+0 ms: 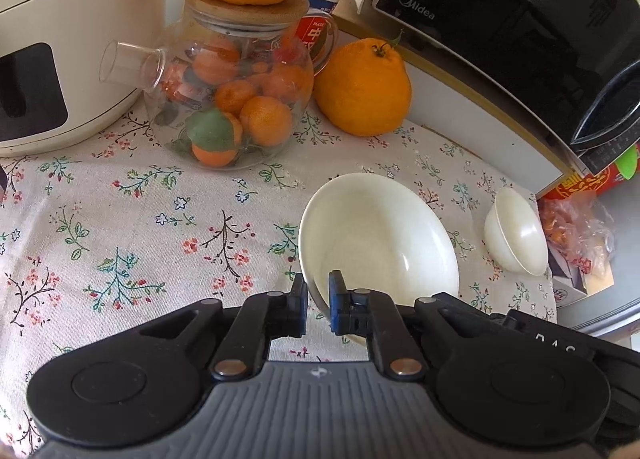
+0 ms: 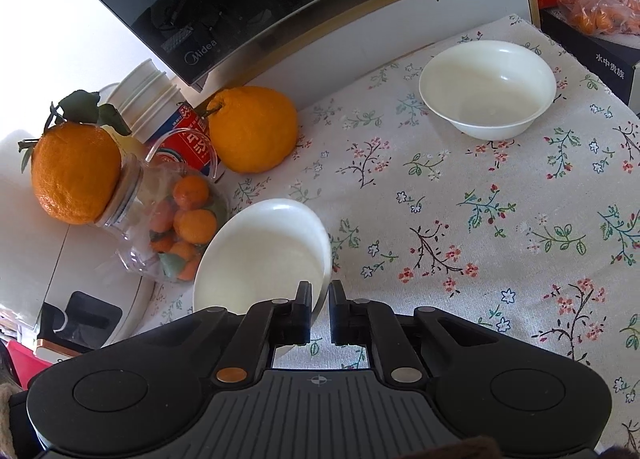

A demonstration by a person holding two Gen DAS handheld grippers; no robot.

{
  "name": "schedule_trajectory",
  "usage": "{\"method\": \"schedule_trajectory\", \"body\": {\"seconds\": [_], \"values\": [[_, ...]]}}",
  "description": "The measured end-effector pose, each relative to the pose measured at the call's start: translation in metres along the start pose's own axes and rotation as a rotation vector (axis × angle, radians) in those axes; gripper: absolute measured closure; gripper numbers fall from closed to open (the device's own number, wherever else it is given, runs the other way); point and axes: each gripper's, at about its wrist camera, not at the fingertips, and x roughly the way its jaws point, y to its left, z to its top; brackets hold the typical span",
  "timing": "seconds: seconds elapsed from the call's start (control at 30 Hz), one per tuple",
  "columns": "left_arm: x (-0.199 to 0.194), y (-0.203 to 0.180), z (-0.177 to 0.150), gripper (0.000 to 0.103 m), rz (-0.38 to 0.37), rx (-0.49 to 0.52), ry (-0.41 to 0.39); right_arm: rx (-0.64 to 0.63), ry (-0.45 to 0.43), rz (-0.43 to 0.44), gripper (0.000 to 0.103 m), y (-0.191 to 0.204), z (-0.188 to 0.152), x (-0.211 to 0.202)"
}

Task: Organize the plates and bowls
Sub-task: 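Close both grippers together on the second white bowl rim, then carry the second bowl with both grippers and lower it into the first bowl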

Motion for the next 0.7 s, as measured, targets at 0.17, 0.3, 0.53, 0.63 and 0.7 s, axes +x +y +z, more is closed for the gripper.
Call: {"method": "schedule_trajectory", "body": {"seconds": [0.17, 0.3, 0.53, 0.63, 0.7], "values": [[-0.019, -0.013, -0.010, 0.092, -0.022, 0.051, -0.010, -0.017, -0.025, 0.001, 0.094, -0.001, 0.000, -0.024], [-0.034, -0.022, -0.019, 0.092, -0.049, 0.077, -0.020, -0.027, -0.041, 0.001, 0.094, -0.005, -0.004, -0.046], [-0.050, -0.036, -0.034, 0.092, -0.099, 0.124, -0.021, -0.052, -0.065, 0.007, 0.093, -0.018, -0.017, -0.082], [-0.057, -0.043, -0.043, 0.092, -0.107, 0.146, -0.017, -0.053, -0.066, -0.003, 0.093, -0.024, -0.021, -0.095], [-0.062, -0.048, -0.049, 0.091, -0.111, 0.163, -0.017, -0.062, -0.078, -0.010, 0.093, -0.024, -0.023, -0.105]]}}
